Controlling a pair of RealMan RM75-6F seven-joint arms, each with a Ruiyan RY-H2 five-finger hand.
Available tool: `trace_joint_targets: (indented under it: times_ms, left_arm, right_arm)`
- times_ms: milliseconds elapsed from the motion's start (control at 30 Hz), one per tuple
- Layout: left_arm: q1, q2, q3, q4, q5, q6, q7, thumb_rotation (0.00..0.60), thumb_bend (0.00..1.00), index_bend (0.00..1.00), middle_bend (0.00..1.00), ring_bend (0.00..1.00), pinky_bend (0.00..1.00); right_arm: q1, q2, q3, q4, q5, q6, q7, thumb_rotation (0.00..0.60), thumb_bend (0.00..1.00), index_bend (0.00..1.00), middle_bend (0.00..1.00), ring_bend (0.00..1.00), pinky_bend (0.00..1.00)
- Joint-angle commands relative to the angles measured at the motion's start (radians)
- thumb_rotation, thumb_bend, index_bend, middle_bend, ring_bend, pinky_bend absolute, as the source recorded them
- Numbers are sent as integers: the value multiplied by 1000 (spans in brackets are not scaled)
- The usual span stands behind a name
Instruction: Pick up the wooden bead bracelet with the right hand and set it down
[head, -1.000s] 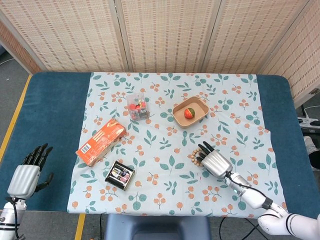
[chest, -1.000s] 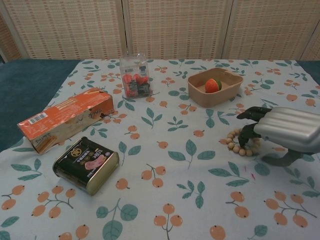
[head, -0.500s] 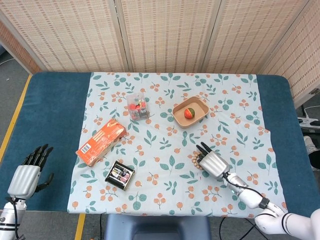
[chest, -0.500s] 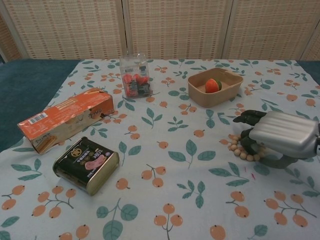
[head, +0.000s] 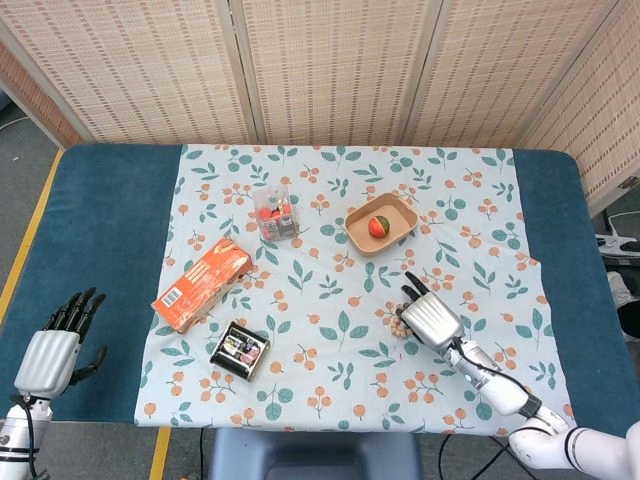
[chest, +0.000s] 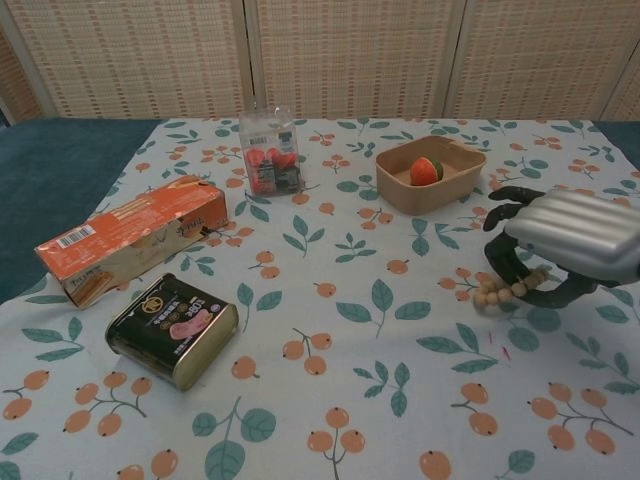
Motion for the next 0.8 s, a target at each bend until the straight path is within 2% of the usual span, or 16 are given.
trace_joint_targets:
  times_ms: [33, 133, 333, 433, 567, 700, 800]
  left_arm:
    - [-1, -2, 0, 1, -1, -2, 2, 600, 433, 0, 0, 0, 184]
    - [-2, -4, 1, 2, 0, -3, 6, 600, 432, 0, 0, 0, 183]
    - [-3, -8, 1, 4, 0, -6, 13, 600, 432, 0, 0, 0, 184]
    - [-3, -11, 2, 4, 1, -6, 16, 600, 433, 0, 0, 0, 184]
    - [-3, -12, 4, 3, 2, -7, 19, 600, 433, 0, 0, 0, 184]
    - [-1, -10, 4, 1, 5, -2, 19, 600, 433, 0, 0, 0, 185]
    - [-2, -10, 5, 1, 5, -5, 17, 600, 434, 0, 0, 0, 185]
  right_arm:
    - [7, 51, 25, -83, 57, -38, 120, 600, 464, 819, 642, 198, 0]
    - [34, 119, 41, -192, 125, -138, 259, 600, 541, 832, 649, 202, 0]
    - [128, 281, 104, -393, 300, -432, 587, 600, 722, 865, 674, 222, 0]
    - [187, 361, 153, -451, 371, -604, 755, 600, 748, 871, 680, 226, 0]
    - [226, 428, 266, -479, 453, -848, 1010, 600, 751, 871, 681, 230, 0]
    - [205, 430, 348, -445, 452, -970, 1054, 600, 756, 871, 682, 234, 0]
    - [182, 429, 418, -434, 491, -1087, 1062, 589, 756, 870, 682, 234, 0]
